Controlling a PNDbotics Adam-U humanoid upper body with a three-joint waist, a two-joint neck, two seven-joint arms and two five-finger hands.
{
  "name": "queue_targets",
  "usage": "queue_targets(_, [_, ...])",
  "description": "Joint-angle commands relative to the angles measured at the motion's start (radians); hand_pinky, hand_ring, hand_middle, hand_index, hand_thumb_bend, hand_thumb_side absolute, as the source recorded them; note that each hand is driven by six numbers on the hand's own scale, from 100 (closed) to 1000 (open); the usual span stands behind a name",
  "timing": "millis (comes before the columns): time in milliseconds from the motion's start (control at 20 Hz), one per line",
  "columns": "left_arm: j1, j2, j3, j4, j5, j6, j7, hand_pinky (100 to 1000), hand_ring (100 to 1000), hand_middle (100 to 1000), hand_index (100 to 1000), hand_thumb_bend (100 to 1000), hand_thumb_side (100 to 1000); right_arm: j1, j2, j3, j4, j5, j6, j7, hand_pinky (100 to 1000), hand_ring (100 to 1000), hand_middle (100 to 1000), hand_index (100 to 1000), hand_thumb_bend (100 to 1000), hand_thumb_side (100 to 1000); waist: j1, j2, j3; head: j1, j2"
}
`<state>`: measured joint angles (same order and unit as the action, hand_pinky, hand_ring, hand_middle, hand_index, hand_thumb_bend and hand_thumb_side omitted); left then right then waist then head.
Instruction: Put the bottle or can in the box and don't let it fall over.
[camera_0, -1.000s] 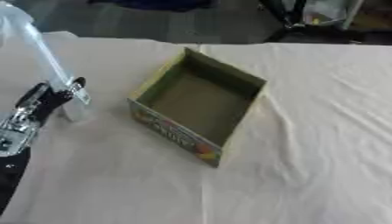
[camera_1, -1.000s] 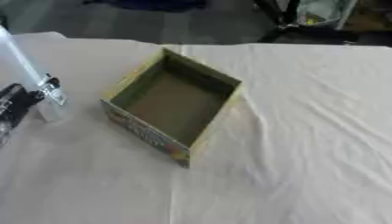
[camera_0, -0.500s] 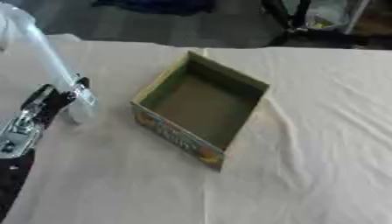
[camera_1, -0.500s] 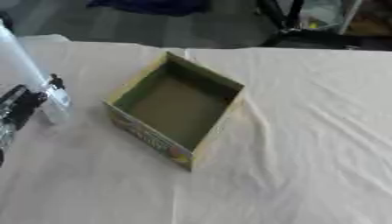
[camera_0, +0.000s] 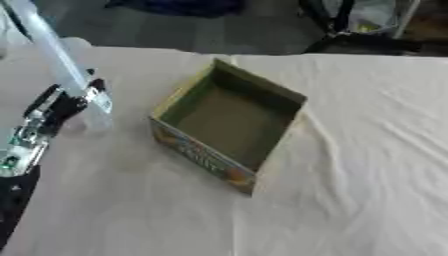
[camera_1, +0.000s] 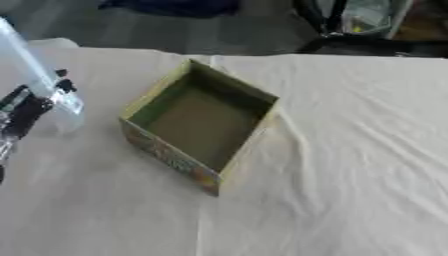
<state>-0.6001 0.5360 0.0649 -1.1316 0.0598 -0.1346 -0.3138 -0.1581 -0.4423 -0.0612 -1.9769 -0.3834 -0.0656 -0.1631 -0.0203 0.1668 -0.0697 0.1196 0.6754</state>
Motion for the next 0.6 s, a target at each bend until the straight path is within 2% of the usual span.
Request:
queue_targets(50, [-0.033,0.038,-0.003,-0.080,0.026,-0.007,-0.027,848,601,1000,102,100,672,-0.011,-0.016,-0.011,-0.023,-0.004,0.002,-0.001,1000,1000,1000,1000,100,470,0.004,-0.016,-0.002,-0.006,-0.002])
queue_targets(450, [-0.108,0.021,-0.049,-0.201,0.080,0.019,-0.062,852,622,1000,100,100,672,-0.011,-0.018,-0.009,-0.023,-0.006,0.004,-0.001,1000,1000,1000,1000,100,470,0.006,-0.022,-0.004,-0.024,0.001])
queue_targets(600, [-0.151,-0.010,-0.075,-0.239,0.105,0.035,-0.094,922,634,1000,102,100,672,-0.012,-0.018,-0.008,-0.023,-0.007,0.006,0.000,1000,1000,1000,1000,100,470,0.007,-0.023,-0.006,-0.025,0.001])
